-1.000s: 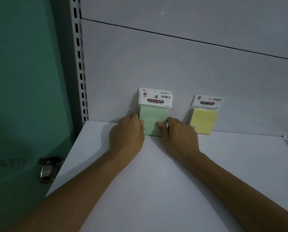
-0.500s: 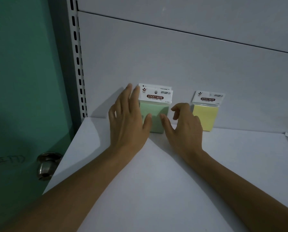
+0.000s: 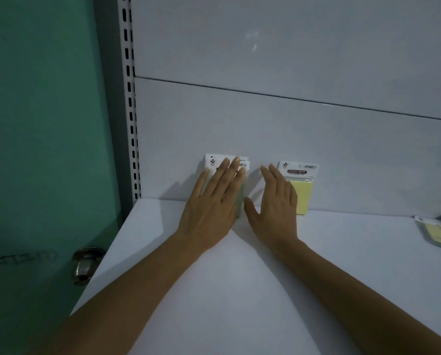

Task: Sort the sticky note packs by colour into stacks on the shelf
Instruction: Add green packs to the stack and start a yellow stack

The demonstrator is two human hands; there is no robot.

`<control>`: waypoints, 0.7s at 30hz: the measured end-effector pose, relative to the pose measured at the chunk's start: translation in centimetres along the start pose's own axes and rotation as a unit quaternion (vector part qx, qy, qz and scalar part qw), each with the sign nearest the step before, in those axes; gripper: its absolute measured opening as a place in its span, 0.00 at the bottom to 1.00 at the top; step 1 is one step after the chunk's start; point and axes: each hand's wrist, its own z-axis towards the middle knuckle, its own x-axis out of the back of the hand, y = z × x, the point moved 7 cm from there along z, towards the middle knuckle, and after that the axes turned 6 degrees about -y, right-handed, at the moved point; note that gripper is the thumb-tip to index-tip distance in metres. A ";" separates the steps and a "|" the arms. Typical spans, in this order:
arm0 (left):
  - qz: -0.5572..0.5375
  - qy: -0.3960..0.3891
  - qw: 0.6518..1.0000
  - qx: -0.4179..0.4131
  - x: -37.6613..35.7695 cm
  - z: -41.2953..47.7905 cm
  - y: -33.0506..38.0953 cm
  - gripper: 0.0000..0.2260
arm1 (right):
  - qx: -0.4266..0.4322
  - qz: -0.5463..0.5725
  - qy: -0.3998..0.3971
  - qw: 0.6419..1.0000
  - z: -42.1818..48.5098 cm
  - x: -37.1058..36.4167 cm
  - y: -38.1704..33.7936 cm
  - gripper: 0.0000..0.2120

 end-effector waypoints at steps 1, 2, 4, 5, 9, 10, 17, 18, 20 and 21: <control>0.006 0.000 1.000 -0.007 0.2 0.1 0.2 0.32 | 0.000 -0.014 -0.008 1.000 -0.4 0.8 0.4 0.33; 0.013 -0.003 1.000 -0.014 0.3 0.2 0.4 0.30 | -0.001 -0.025 -0.012 1.000 -1.0 1.9 1.0 0.33; 0.038 -0.020 0.998 -0.040 0.6 0.5 1.2 0.28 | -0.005 -0.042 -0.013 0.999 -2.7 4.5 2.7 0.31; 0.056 -0.033 0.996 -0.056 0.7 0.7 1.7 0.28 | -0.007 -0.055 -0.015 0.998 -3.8 5.9 3.8 0.31; 0.099 -0.072 0.988 -0.096 1.8 1.6 5.7 0.30 | -0.053 -0.098 -0.054 0.992 -8.6 10.7 8.9 0.30; 0.086 -0.073 0.989 -0.094 2.3 2.1 7.3 0.30 | -0.067 -0.098 -0.058 0.991 -9.8 11.9 10.2 0.30; -0.034 -0.087 0.982 -0.166 7.1 4.4 26.5 0.30 | -0.112 -0.115 -0.052 0.986 -17.6 21.6 17.2 0.30; -0.056 -0.096 0.978 -0.177 7.4 4.4 29.4 0.30 | -0.111 -0.125 -0.050 0.985 -18.8 23.0 18.2 0.30; -0.094 -0.109 0.971 -0.192 8.1 4.1 34.9 0.30 | -0.117 -0.140 -0.049 0.982 -21.5 25.6 20.6 0.30; -0.106 -0.110 0.969 -0.197 8.5 3.9 37.4 0.31 | -0.127 -0.137 -0.050 0.981 -22.9 26.7 22.0 0.30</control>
